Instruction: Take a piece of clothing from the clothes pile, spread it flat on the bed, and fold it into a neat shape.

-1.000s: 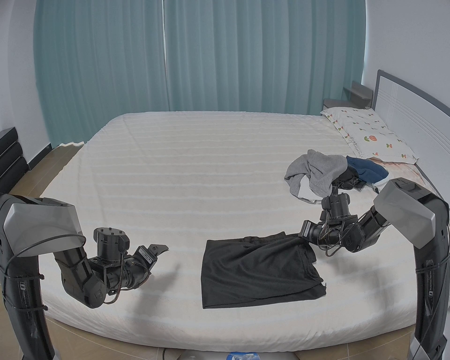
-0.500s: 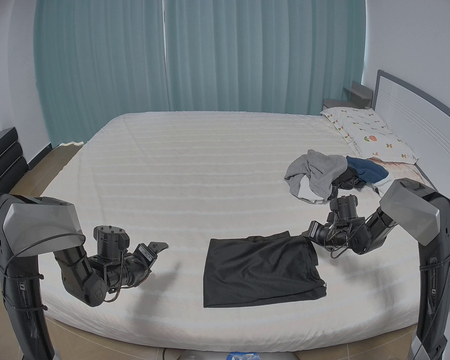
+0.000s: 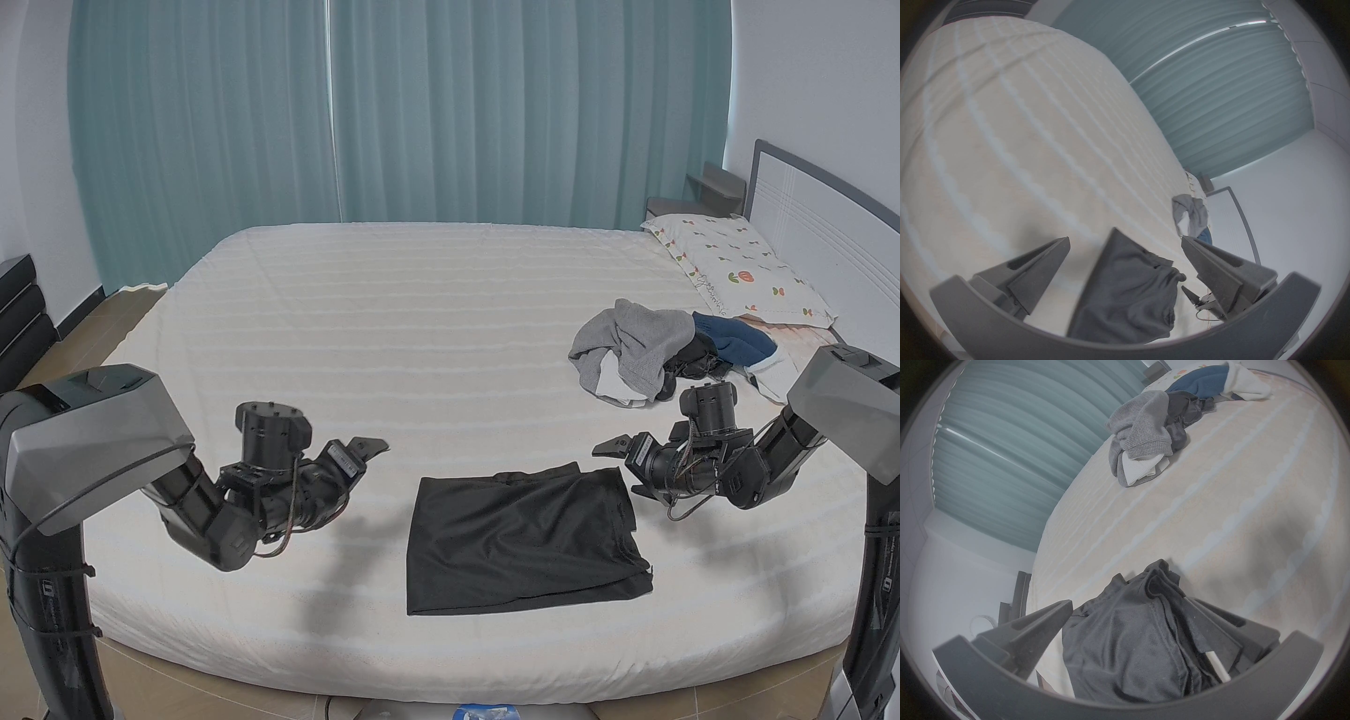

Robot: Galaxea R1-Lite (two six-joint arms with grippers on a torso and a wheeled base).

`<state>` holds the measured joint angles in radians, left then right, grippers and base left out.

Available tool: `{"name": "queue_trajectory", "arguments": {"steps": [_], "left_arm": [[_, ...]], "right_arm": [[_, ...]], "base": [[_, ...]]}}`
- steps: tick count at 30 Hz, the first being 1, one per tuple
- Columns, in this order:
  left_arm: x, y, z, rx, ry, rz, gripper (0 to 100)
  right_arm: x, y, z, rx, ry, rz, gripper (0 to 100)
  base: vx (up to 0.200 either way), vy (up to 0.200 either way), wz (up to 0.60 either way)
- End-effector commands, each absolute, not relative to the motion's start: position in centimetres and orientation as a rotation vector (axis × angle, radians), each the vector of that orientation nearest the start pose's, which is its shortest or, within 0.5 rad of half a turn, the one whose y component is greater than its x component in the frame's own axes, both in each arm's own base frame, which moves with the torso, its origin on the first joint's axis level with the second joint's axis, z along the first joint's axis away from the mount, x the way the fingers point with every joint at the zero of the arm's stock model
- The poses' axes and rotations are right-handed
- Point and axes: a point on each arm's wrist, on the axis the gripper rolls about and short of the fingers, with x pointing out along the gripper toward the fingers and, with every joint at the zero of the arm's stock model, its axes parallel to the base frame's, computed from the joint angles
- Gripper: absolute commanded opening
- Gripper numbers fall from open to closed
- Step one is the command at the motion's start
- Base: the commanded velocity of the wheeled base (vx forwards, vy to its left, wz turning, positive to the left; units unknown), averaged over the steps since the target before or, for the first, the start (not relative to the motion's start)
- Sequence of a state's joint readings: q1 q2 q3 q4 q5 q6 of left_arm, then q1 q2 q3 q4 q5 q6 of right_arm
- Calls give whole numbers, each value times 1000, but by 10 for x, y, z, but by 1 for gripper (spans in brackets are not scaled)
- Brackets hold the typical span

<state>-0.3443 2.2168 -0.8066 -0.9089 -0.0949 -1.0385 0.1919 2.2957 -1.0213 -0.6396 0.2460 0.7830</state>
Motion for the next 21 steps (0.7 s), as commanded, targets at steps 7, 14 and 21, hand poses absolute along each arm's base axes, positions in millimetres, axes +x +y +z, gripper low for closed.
{"name": "queue_trajectory", "arguments": {"steps": [7, 14, 21], "left_arm": [[397, -210, -4, -826, 725, -218, 100], [401, -209, -16, -808, 685, -145, 100], [412, -217, -26, -803, 586, -86, 100]], "right_arm": [[388, 81, 10, 853, 759, 150, 100], [390, 84, 0, 853, 775, 147, 100], [393, 88, -1, 914, 776, 128, 100]], "base": [[0, 0, 0], [0, 0, 0], [0, 0, 0]]}}
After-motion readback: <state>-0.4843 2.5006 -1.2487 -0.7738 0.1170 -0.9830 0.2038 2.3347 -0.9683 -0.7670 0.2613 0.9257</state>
